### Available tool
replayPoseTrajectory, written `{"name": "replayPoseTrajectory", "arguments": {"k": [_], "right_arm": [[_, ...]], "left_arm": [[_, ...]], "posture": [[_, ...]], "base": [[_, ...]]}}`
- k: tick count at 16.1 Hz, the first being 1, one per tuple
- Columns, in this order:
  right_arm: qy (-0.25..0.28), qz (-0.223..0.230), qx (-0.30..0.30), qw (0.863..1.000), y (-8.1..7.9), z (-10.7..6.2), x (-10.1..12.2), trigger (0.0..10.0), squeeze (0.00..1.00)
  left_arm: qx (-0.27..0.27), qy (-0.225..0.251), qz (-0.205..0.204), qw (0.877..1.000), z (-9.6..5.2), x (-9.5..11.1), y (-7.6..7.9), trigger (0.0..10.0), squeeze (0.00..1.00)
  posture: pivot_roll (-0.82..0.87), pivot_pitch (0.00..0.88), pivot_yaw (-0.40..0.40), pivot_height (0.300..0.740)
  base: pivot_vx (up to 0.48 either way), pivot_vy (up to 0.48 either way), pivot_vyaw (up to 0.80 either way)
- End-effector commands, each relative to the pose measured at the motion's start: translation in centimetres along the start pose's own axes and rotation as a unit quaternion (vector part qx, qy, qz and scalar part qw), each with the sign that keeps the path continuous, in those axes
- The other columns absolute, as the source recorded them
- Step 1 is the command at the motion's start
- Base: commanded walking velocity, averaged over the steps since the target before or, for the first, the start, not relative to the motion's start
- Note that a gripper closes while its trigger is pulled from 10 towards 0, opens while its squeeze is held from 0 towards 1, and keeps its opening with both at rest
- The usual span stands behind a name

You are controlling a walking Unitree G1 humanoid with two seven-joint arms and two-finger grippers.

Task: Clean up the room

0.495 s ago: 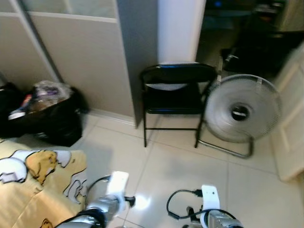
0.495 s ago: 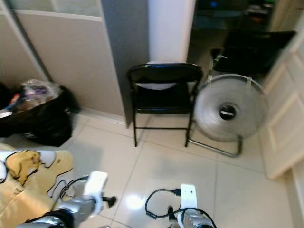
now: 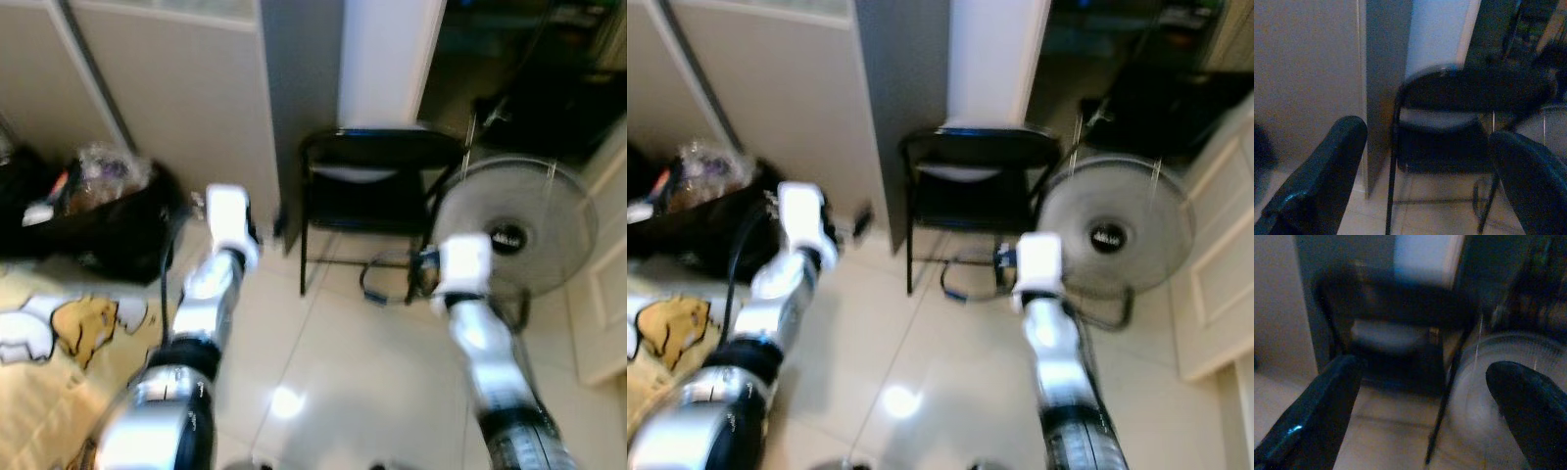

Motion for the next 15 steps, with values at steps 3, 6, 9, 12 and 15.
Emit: {"name": "replayPoseTrajectory", "arguments": {"k": [3, 6, 9, 12, 15], "right_arm": [[-0.007, 0.073, -0.086, 0.994, 0.5, -3.0, -1.3, 10.0, 1.00], [0.012, 0.119, -0.066, 0.991, 0.0, -1.9, 0.7, 10.0, 0.95], [-0.021, 0.139, -0.040, 0.989, -0.6, -1.4, 0.1, 10.0, 0.00], [-0.049, 0.141, -0.031, 0.988, -0.3, -1.2, -0.7, 10.0, 0.00], [-0.064, 0.158, 0.021, 0.985, -1.9, -0.9, -1.3, 10.0, 0.00]], "left_arm": [[0.021, -0.064, -0.064, 0.996, -4.5, -3.6, 0.2, 10.0, 1.00], [0.056, -0.035, -0.001, 0.998, -3.0, -2.0, -0.5, 10.0, 0.95], [0.010, -0.034, -0.012, 0.999, -2.5, -0.9, 0.7, 10.0, 0.00], [-0.002, -0.060, -0.007, 0.998, -2.6, -1.7, 0.9, 10.0, 0.00], [0.011, -0.070, 0.013, 0.997, -2.6, -2.2, 0.3, 10.0, 0.00]], "posture": [[-0.06, 0.000, 0.002, 0.740], [-0.08, 0.000, 0.019, 0.740], [-0.08, 0.000, 0.031, 0.740], [-0.08, 0.000, 0.035, 0.740], [-0.06, 0.000, 0.039, 0.740]], "base": [[0.000, 0.000, 0.00], [0.000, 0.000, 0.00], [0.000, 0.246, 0.22], [0.000, 0.476, 0.57], [0.000, 0.000, 0.54]]}}
Point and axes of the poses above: a point about 5 cm out from each wrist's last joint towards the gripper, its own z axis pointing out of the wrist towards the gripper, its own x axis along the axis of the wrist's last joint, y = z × x, the point moved 1 cm from there along z, pointing out of the wrist towards the gripper, and after that the axes turned 6 degrees about z, right-handed, at the moved point
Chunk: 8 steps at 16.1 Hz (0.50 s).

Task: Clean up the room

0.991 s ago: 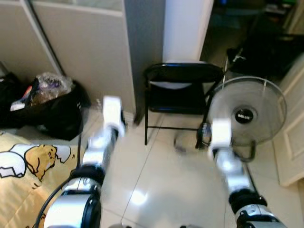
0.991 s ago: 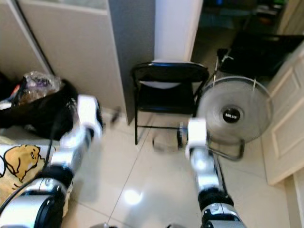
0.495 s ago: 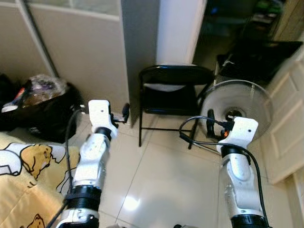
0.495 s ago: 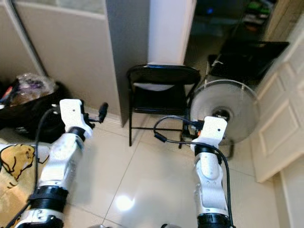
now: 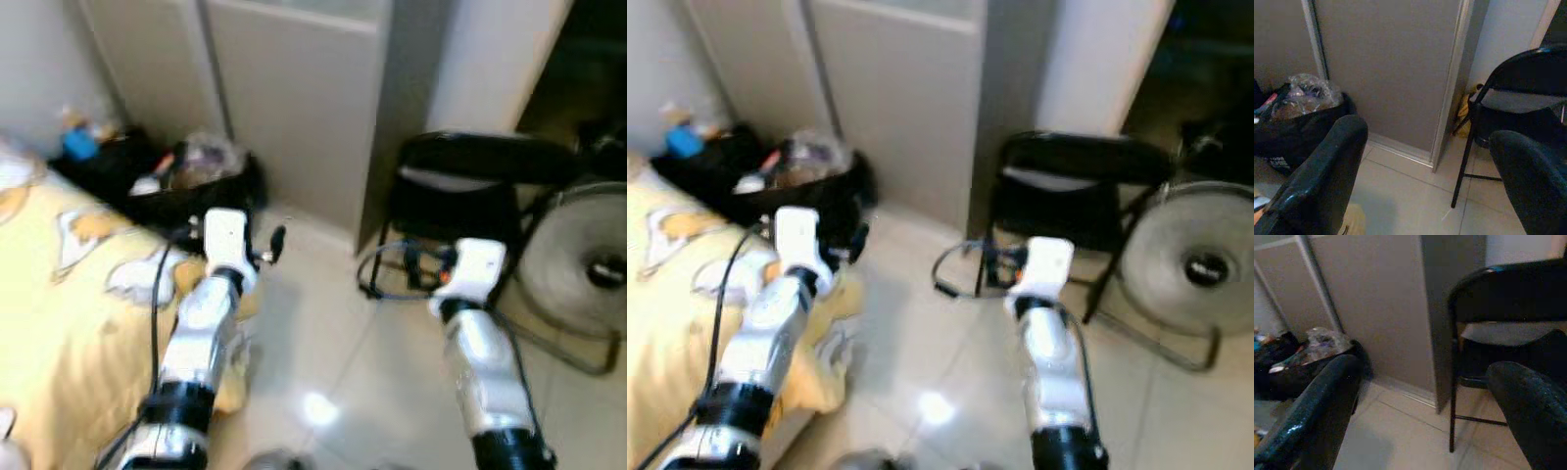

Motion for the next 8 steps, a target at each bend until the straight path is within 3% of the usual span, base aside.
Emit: {"name": "replayPoseTrajectory", "arguments": {"k": [1, 3, 5, 7, 8], "right_arm": [[-0.001, 0.005, 0.005, 1.000, -0.2, 0.0, 0.0, 10.0, 0.00], [-0.010, 0.015, 0.014, 1.000, -0.1, -0.1, -0.4, 10.0, 0.00], [-0.020, 0.020, 0.027, 0.999, -0.2, -0.1, -0.7, 10.0, 0.00], [-0.031, 0.017, 0.046, 0.998, -0.5, 0.1, -1.0, 10.0, 0.00], [-0.034, 0.013, 0.049, 0.998, -0.5, 0.3, -1.0, 10.0, 0.00]], "left_arm": [[0.008, 0.002, -0.021, 1.000, 0.1, 0.2, -0.5, 10.0, 0.00], [0.022, 0.006, -0.010, 1.000, -0.1, 0.2, -0.6, 10.0, 0.00], [0.020, 0.000, -0.006, 1.000, -0.2, -0.1, -0.2, 10.0, 0.00], [0.022, 0.001, -0.005, 1.000, -0.1, -0.1, -0.1, 10.0, 0.00], [0.017, 0.004, -0.010, 1.000, 0.0, 0.0, 0.1, 10.0, 0.00]], "posture": [[-0.06, 0.000, 0.041, 0.740], [-0.06, 0.000, 0.041, 0.740], [-0.06, 0.000, 0.036, 0.740], [-0.05, 0.000, 0.028, 0.740], [-0.04, 0.000, 0.028, 0.740]], "base": [[0.000, 0.476, 0.52], [0.000, 0.448, 0.52], [-0.247, 0.416, 0.52], [-0.379, 0.298, 0.51], [0.000, 0.000, 0.49]]}}
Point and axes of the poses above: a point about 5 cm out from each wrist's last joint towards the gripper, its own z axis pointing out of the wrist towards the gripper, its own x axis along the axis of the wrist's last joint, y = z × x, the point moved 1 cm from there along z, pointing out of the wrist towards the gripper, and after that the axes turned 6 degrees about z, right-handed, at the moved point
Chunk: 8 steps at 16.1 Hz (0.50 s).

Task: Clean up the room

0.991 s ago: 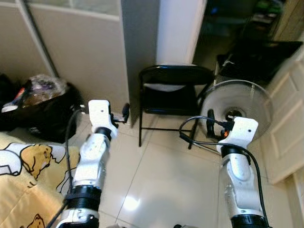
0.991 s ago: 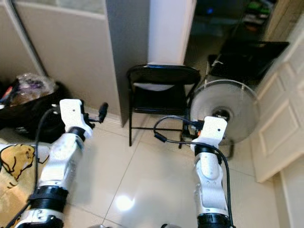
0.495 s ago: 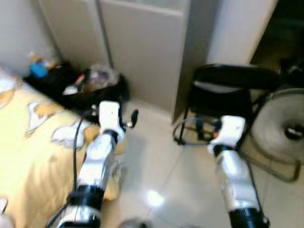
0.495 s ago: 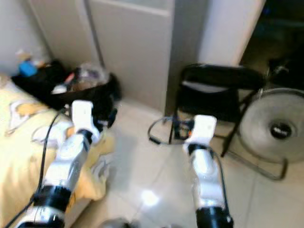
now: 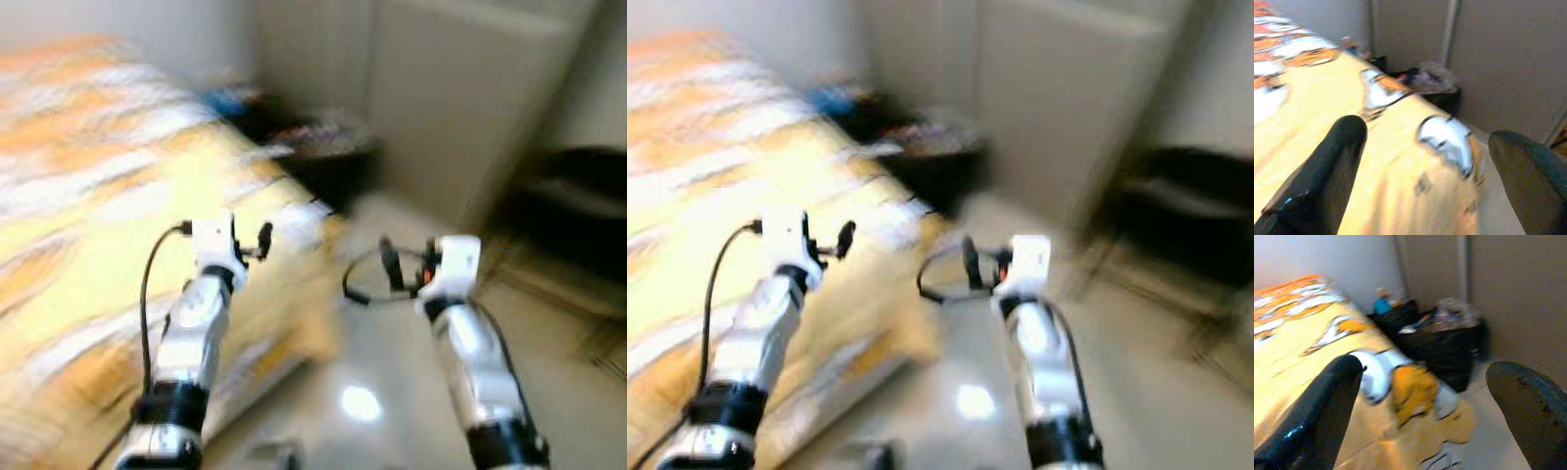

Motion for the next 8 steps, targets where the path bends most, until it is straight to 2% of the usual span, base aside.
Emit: {"name": "replayPoseTrajectory", "arguments": {"k": [1, 2, 3, 4, 6, 7, 8], "right_arm": [[-0.007, -0.002, -0.015, 1.000, 0.4, -0.2, -0.5, 10.0, 0.00], [-0.026, 0.001, -0.025, 0.999, 0.5, 0.2, -1.0, 10.0, 0.00], [-0.018, -0.003, -0.004, 1.000, 0.1, 0.2, -0.7, 10.0, 0.00], [-0.019, -0.002, 0.005, 1.000, -0.3, 0.4, -0.8, 10.0, 0.00], [-0.018, 0.004, 0.013, 1.000, -0.8, 0.6, -1.0, 10.0, 0.00], [-0.012, 0.005, 0.014, 1.000, -0.7, 0.4, -0.9, 10.0, 0.00], [-0.004, 0.002, -0.004, 1.000, 0.1, 0.1, -0.8, 10.0, 0.00]], "left_arm": [[-0.005, -0.001, 0.004, 1.000, 0.0, 0.0, 0.2, 10.0, 0.00], [0.000, 0.015, -0.010, 1.000, 0.0, 0.3, -0.2, 10.0, 0.00], [0.008, 0.022, -0.001, 1.000, 0.1, 0.6, -0.6, 10.0, 0.00], [0.006, 0.025, -0.005, 1.000, 0.2, 0.7, -0.6, 10.0, 0.00], [0.004, 0.022, 0.016, 1.000, 0.3, 0.7, -0.4, 10.0, 0.00], [-0.001, 0.007, 0.011, 1.000, 0.2, -0.3, -0.5, 10.0, 0.00], [0.009, -0.001, -0.011, 1.000, -0.2, -1.3, -1.0, 10.0, 0.00]], "posture": [[-0.04, 0.000, 0.024, 0.740], [-0.03, 0.000, 0.021, 0.740], [-0.03, 0.000, 0.020, 0.740], [-0.03, 0.000, 0.019, 0.740], [-0.02, 0.000, 0.019, 0.740], [-0.03, 0.000, 0.016, 0.740], [-0.04, 0.000, 0.014, 0.740]], "base": [[0.000, 0.000, 0.49], [0.000, 0.000, 0.00], [0.000, 0.000, 0.00], [0.000, 0.000, 0.66], [0.000, 0.000, 0.59], [0.000, 0.000, 0.54], [0.000, 0.000, 0.52]]}}
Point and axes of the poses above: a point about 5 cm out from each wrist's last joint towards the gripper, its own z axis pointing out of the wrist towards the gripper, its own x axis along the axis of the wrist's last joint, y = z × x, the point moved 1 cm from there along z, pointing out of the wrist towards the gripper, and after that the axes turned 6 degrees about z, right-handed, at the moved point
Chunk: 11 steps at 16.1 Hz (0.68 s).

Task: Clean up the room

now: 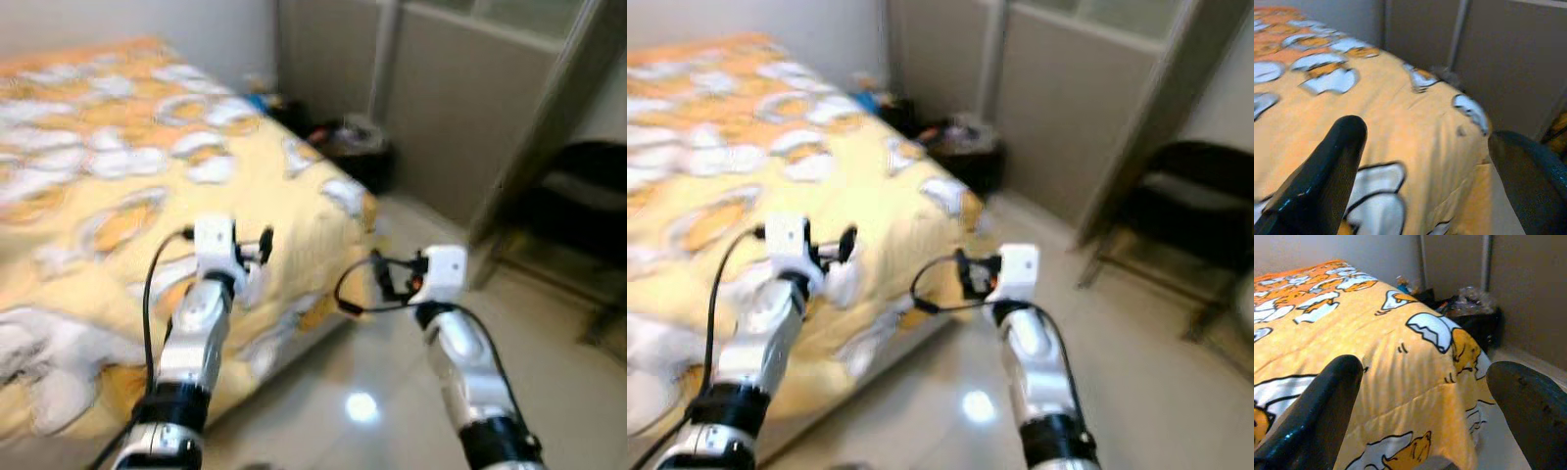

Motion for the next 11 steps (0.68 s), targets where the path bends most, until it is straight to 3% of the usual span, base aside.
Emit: {"name": "replayPoseTrajectory", "arguments": {"k": [1, 2, 4, 6, 8, 11], "right_arm": [[0.031, -0.003, -0.024, 0.999, 0.9, -0.2, 1.0, 10.0, 0.00], [0.046, -0.005, -0.042, 0.998, 1.5, -0.4, 1.4, 10.0, 0.00], [0.052, -0.003, -0.044, 0.998, 1.5, -0.1, 1.8, 10.0, 0.00], [0.052, 0.004, -0.036, 0.998, 1.3, 0.0, 1.7, 10.0, 0.00], [0.048, 0.008, -0.026, 0.998, 1.0, 0.2, 1.7, 10.0, 0.00], [0.042, 0.007, -0.011, 0.999, 0.9, 0.7, 1.8, 10.0, 0.00]], "left_arm": [[-0.003, 0.022, -0.021, 1.000, -0.2, 0.4, -0.2, 10.0, 0.00], [-0.012, 0.043, -0.014, 0.999, -0.4, 1.0, -0.1, 10.0, 0.00], [-0.001, 0.040, 0.009, 0.999, 0.1, 1.3, 0.0, 10.0, 0.00], [-0.001, 0.048, -0.001, 0.999, 0.0, 1.5, 0.4, 10.0, 0.00], [0.003, 0.043, 0.008, 0.999, -0.3, 1.4, 0.9, 10.0, 0.00], [0.004, 0.037, 0.012, 0.999, -0.4, 1.2, 0.9, 10.0, 0.00]], "posture": [[-0.04, 0.000, 0.011, 0.740], [-0.04, 0.000, 0.010, 0.740], [-0.04, 0.000, 0.015, 0.740], [-0.05, 0.000, 0.016, 0.740], [-0.04, 0.000, 0.013, 0.740], [-0.02, 0.000, 0.009, 0.740]], "base": [[0.000, 0.000, 0.52], [0.000, 0.000, 0.52], [0.000, 0.000, 0.52], [0.000, 0.236, 0.51], [-0.334, 0.328, 0.51], [-0.458, 0.000, 0.50]]}}
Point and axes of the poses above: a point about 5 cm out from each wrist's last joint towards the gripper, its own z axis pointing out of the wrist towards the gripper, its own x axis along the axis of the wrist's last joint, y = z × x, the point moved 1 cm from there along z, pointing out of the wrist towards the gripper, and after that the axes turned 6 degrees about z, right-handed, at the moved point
